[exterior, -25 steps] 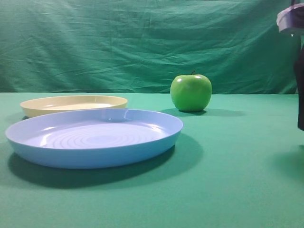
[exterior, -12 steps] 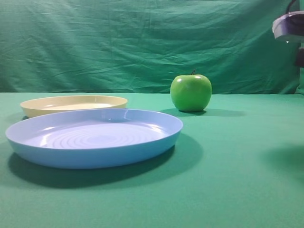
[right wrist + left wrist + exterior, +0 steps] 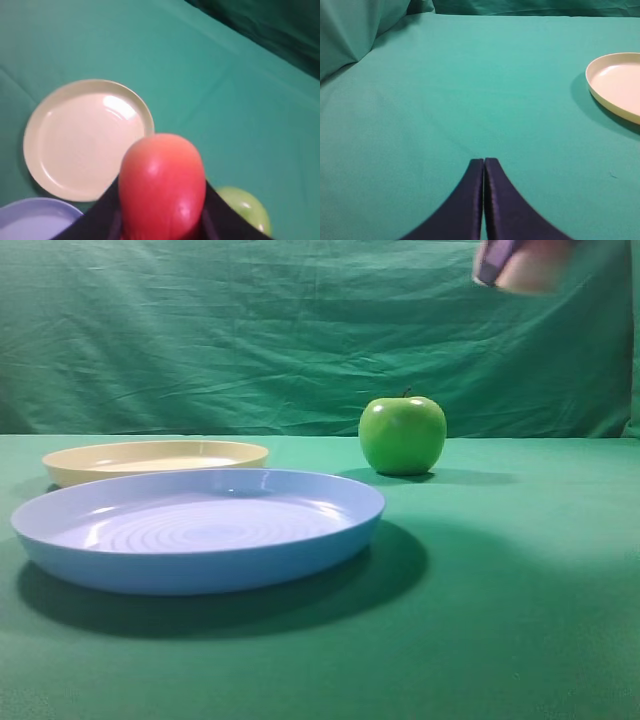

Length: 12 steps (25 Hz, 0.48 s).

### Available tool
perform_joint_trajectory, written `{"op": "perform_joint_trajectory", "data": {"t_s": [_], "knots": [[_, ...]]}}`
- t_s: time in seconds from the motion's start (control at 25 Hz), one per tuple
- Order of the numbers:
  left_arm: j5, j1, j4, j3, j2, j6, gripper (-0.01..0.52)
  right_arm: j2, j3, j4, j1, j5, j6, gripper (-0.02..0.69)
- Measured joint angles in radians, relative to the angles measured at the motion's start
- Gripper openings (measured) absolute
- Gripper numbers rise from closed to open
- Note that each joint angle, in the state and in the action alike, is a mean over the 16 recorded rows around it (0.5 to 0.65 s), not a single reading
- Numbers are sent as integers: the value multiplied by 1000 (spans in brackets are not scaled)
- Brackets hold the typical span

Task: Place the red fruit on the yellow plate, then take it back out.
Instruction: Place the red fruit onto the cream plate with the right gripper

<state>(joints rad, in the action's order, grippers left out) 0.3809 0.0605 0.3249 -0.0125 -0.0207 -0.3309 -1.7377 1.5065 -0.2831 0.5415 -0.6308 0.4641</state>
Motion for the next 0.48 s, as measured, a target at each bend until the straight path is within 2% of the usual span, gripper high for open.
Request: {"op": "perform_joint_trajectory", "data": {"t_s": [0.24, 0.48], "knots": [[0, 0, 0, 0, 0, 1, 0, -149, 105, -4, 130, 114, 23, 208], [0, 0, 0, 0, 0, 1, 0, -315, 172, -7, 193, 218, 37, 208]]}}
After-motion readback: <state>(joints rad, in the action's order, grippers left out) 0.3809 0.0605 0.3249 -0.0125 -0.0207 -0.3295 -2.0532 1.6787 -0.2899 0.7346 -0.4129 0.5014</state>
